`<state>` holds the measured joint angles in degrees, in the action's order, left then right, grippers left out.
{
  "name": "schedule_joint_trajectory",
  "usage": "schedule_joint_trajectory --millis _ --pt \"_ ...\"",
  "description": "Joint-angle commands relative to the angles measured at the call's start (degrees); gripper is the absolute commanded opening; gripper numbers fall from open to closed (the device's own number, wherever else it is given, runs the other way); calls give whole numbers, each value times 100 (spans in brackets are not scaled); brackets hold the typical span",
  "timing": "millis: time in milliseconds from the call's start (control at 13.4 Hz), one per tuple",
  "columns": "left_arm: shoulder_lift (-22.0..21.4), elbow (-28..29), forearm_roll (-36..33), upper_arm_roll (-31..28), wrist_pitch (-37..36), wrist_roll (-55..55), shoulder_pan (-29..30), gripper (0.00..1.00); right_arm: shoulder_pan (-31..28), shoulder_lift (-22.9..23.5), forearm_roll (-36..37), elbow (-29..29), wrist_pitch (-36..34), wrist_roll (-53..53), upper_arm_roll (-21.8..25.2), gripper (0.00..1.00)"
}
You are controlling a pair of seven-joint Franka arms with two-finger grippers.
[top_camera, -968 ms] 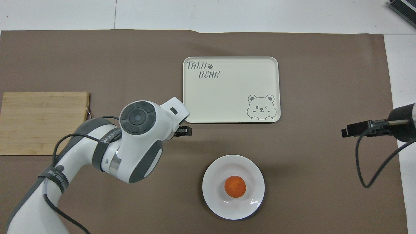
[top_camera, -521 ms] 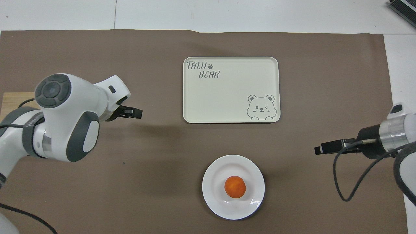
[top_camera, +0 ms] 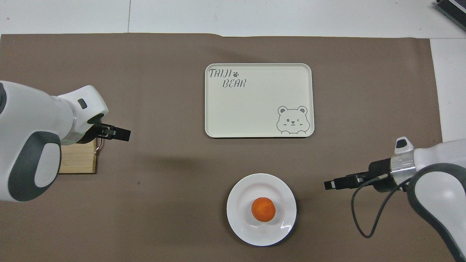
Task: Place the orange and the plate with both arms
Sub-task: 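Withdraw the left gripper while the right gripper reaches toward the plate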
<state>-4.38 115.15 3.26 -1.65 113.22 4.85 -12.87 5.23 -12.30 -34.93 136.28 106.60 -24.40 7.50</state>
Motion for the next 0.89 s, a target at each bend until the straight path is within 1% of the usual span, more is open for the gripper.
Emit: schedule_joint_trajectory --millis 0,74,149,223,447,596,670,819 --pt "-204 -218 -80 50 -640 376 266 100 49 -194 -687 634 404 -834 -3 100" --pt "-152 -508 -89 50 -947 377 276 100 57 -194 -926 880 623 -1108 -3 100" --pt "-116 -798 -89 42 -1185 385 328 100 110 -194 -1076 1013 686 -1189 -3 100" --pt "-64 -1010 -89 42 -1344 394 424 100 127 -177 -1278 1102 696 -1321 -3 100" --pt "94 -1765 -106 42 -1906 421 434 100 57 -45 -1823 1383 713 -1971 6 100" --pt "69 -2406 -281 50 -2660 412 390 100 57 8 -2236 1637 766 -2322 -3 100" --pt "34 -2583 -352 85 -3021 403 364 100 57 130 -2464 1752 827 -2689 6 100" --pt "77 -2611 -388 94 -2999 421 416 100 118 271 -2764 1884 959 -3052 -3 100"
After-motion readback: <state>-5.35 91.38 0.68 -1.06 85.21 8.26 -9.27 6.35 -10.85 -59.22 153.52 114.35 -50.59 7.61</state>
